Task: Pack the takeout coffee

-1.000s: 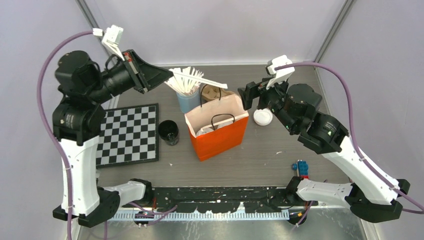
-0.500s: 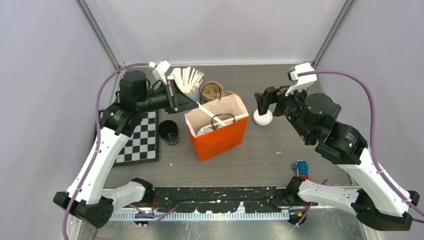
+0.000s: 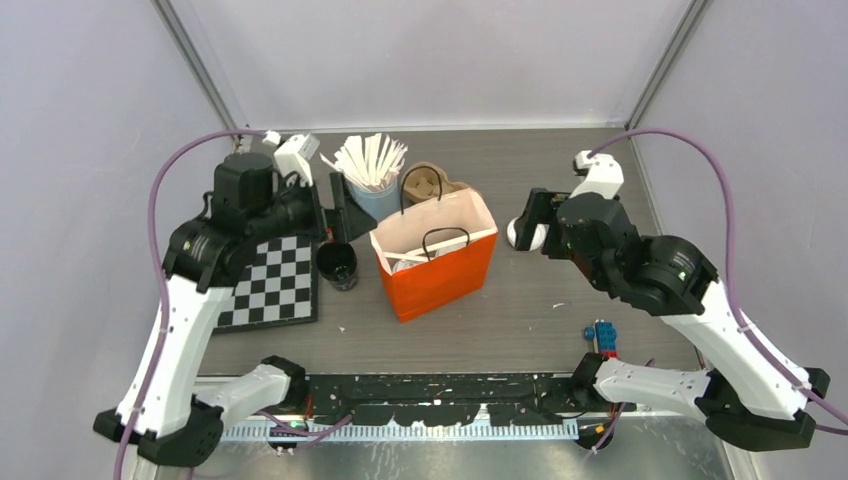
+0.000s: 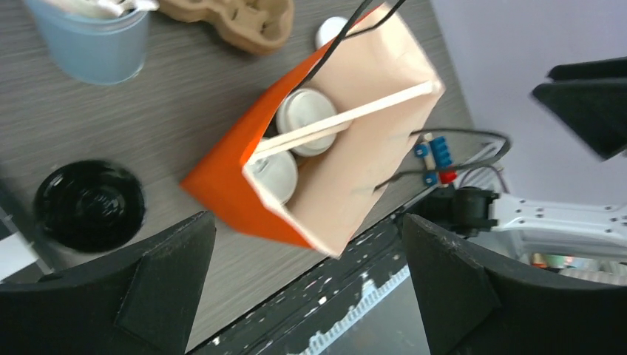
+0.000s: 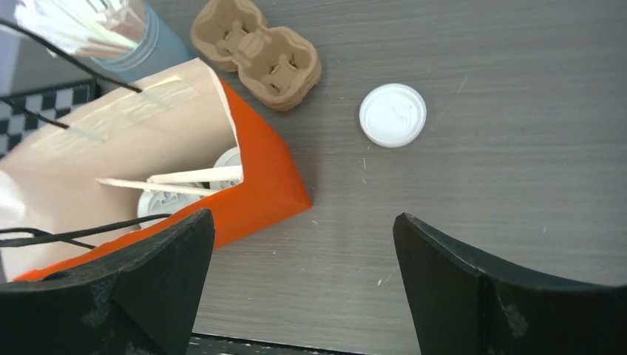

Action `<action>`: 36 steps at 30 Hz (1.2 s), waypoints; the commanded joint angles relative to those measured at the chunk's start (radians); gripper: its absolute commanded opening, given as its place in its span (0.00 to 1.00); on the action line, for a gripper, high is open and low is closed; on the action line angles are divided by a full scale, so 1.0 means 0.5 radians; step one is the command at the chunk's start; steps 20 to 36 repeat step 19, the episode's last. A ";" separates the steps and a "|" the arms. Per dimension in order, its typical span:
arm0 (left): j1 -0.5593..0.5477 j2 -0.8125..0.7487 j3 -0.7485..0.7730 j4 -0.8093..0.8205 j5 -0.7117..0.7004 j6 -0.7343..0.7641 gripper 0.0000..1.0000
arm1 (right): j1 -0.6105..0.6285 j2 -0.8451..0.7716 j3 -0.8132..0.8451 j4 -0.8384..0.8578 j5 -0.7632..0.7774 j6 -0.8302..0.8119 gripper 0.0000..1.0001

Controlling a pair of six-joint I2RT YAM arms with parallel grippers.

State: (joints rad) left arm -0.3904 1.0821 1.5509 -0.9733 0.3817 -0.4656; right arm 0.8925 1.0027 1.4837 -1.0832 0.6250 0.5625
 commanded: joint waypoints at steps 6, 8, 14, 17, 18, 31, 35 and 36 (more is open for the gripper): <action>-0.003 -0.666 -0.355 -0.092 -0.419 0.121 1.00 | -0.006 -0.351 0.036 -0.083 0.216 0.567 0.95; -0.003 -0.772 -0.427 -0.085 -0.453 0.085 1.00 | -0.006 -0.426 -0.015 -0.014 0.197 0.527 0.95; -0.003 -0.912 -0.536 -0.038 -0.499 -0.012 1.00 | -0.008 -0.509 -0.081 0.061 0.183 0.480 0.95; -0.003 -0.894 -0.531 -0.017 -0.513 -0.014 1.00 | -0.006 -0.489 -0.080 0.071 0.167 0.451 0.95; -0.004 -0.887 -0.526 -0.008 -0.516 -0.011 1.00 | -0.007 -0.477 -0.078 0.071 0.166 0.447 0.95; -0.002 -0.885 -0.521 0.004 -0.519 -0.007 1.00 | -0.006 -0.472 -0.080 0.076 0.163 0.449 0.95; -0.002 -0.885 -0.521 0.004 -0.519 -0.007 1.00 | -0.006 -0.472 -0.080 0.076 0.163 0.449 0.95; -0.002 -0.885 -0.521 0.004 -0.519 -0.007 1.00 | -0.006 -0.472 -0.080 0.076 0.163 0.449 0.95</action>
